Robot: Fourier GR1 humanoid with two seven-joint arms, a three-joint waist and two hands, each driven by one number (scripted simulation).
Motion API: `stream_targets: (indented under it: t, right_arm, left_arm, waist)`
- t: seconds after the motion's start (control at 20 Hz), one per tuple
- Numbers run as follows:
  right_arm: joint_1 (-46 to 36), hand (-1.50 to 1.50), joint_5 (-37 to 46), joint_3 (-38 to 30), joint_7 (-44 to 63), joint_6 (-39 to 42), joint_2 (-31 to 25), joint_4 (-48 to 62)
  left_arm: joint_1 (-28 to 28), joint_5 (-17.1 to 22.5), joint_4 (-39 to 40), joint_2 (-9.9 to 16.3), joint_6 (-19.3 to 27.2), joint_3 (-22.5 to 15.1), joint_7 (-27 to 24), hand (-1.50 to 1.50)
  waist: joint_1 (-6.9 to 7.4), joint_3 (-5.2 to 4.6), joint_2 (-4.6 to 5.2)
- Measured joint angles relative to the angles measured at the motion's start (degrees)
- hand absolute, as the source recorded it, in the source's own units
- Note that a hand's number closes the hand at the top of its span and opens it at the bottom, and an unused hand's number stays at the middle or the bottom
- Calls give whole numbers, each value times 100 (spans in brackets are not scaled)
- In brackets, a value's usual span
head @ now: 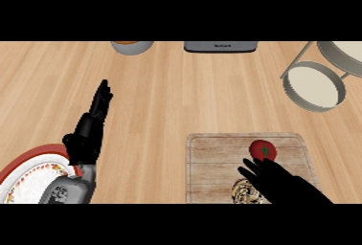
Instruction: Pick the cupcake from the cutting board and place it in the tiered basket
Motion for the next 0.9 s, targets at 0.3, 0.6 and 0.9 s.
stream_targets:
  t: [0.3, 0.6, 0.9]
  right_arm:
    - [-48, -150, 384, 89, -204, -156, 223, 478]
    - [73, -150, 547, 83, -357, -245, 402, 617]
    - [73, -150, 769, 165, -490, -428, 660, 944]
  left_arm:
    - [131, -119, -58, -177, -71, 8, -65, 0]
    - [137, -244, -104, -239, -155, 116, 2, 0]
    - [16, -214, -34, -248, -340, 351, -14, 0]
  waist:
    - [2, 0, 1]
    - [-3, 0, 0]
    - [-4, -1, 1]
